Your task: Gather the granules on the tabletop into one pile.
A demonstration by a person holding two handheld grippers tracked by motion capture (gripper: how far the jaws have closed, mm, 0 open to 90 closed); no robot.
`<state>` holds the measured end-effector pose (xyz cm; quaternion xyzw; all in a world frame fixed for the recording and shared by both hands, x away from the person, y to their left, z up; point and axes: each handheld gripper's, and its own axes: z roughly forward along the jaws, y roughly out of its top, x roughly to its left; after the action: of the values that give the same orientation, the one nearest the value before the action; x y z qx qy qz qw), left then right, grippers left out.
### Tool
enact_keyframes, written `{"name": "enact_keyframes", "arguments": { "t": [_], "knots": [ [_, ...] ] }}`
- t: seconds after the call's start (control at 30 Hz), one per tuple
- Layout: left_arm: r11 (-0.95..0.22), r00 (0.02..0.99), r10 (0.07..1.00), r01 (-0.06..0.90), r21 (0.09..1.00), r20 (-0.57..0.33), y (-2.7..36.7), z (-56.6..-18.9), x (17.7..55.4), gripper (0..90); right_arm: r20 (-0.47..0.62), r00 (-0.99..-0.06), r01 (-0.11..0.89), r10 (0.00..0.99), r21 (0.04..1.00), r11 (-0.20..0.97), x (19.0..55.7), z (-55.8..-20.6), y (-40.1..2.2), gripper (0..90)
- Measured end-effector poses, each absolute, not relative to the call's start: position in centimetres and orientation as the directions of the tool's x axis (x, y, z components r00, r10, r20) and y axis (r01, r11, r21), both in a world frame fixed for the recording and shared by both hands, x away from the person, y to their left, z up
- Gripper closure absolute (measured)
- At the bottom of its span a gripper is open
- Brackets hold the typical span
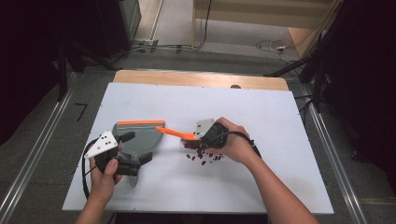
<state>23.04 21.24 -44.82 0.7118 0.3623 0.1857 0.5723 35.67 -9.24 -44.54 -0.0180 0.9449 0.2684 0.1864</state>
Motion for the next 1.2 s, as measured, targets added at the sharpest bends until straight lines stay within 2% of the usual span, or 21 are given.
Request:
{"name": "enact_keyframes", "arguments": {
  "t": [0.17,0.2,0.3,0.4,0.57,0.77,0.9,1.2],
  "knots": [
    [-0.081,0.669,0.728,0.302,0.95,-0.15,21.2,-44.8,23.1,0.0,-0.36,-0.923,-0.096,0.133,0.551,0.829,34.7,-42.6,-9.3,68.8],
    [-0.082,0.668,0.729,0.303,0.949,-0.15,21.3,-44.8,23.1,0.0,-0.34,-0.926,-0.063,0.165,0.569,0.82,34.4,-42.2,-9.3,68.8],
    [-0.079,0.667,0.729,0.302,0.95,-0.152,21.4,-44.8,23.1,0.0,-0.236,-0.932,0.073,0.274,0.618,0.783,33.3,-41.4,-8.6,68.8],
    [-0.079,0.666,0.73,0.304,0.949,-0.152,21.5,-44.8,23.1,0.0,-0.087,-0.925,0.235,0.37,0.633,0.737,32.1,-41.3,-7.5,68.8],
    [-0.08,0.665,0.731,0.305,0.949,-0.152,21.4,-44.8,23.1,0.0,0.064,-0.89,0.395,0.451,0.602,0.694,31.6,-42.4,-5.7,68.9],
    [-0.077,0.666,0.73,0.304,0.95,-0.155,21.5,-44.8,23.1,0.0,0.222,-0.789,0.584,0.573,0.56,0.587,33.5,-45.0,-5.9,68.9],
    [-0.075,0.664,0.731,0.306,0.949,-0.156,21.6,-44.9,23.1,0.0,0.281,-0.71,0.669,0.645,0.554,0.495,35.1,-45.9,-7.6,68.8],
    [-0.08,0.665,0.73,0.31,0.947,-0.156,21.4,-45.0,23.1,0.0,0.276,-0.635,0.718,0.721,0.555,0.42,35.7,-46.4,-10.1,68.3]
  ]
}}
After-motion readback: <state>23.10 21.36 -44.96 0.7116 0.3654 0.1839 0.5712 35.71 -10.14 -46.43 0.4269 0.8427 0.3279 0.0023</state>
